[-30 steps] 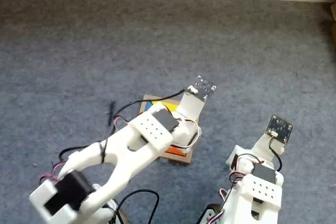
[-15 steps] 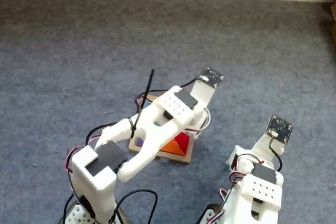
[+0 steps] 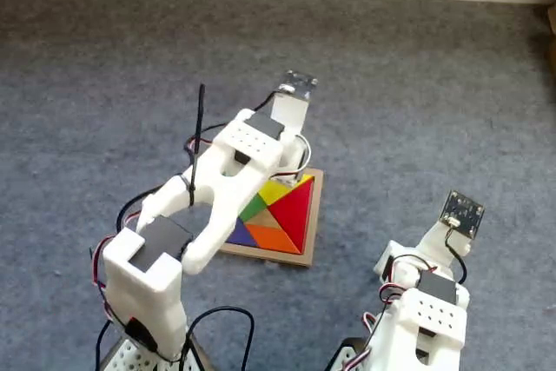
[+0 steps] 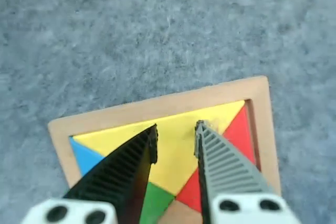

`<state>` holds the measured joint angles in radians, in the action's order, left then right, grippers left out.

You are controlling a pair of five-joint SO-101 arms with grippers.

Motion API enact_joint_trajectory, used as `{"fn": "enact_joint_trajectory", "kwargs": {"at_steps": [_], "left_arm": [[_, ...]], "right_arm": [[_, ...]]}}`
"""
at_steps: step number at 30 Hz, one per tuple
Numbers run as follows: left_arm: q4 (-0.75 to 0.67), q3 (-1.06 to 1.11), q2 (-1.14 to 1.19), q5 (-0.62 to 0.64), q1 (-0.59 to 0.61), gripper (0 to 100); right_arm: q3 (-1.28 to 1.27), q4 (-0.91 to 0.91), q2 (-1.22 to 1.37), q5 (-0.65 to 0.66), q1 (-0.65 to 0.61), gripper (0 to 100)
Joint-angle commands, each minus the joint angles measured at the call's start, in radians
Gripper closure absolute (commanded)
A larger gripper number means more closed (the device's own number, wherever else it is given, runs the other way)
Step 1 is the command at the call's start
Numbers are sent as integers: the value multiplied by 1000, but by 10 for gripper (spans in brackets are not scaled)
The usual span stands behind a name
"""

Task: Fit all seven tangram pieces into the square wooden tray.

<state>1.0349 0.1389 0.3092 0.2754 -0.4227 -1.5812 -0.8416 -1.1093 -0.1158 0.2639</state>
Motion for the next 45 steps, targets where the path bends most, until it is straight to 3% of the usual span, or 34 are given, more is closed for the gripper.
{"fn": "enact_joint_trajectory", "kwargs": {"at_steps": [1, 6, 10, 17, 27, 36, 40, 45], "left_arm": [[98, -53, -179, 3, -27, 873], [101, 96, -311, 8, -151, 870], [-38, 216, -303, 9, -240, 869], [-183, 213, -127, 9, -255, 800], [21, -77, 88, 9, -143, 881], [29, -111, 104, 9, 10, 881], [51, -142, 102, 8, 19, 881], [199, -249, 31, 8, -18, 881]], "right_arm": [[-4, 2, 2, 12, 27, 992], [-4, 2, 2, 12, 27, 992], [-4, 2, 2, 12, 27, 992], [-4, 2, 2, 12, 27, 992], [-4, 2, 2, 12, 28, 992], [-4, 2, 2, 12, 28, 992], [-4, 2, 2, 12, 28, 992], [-4, 2, 2, 12, 28, 992]]}}
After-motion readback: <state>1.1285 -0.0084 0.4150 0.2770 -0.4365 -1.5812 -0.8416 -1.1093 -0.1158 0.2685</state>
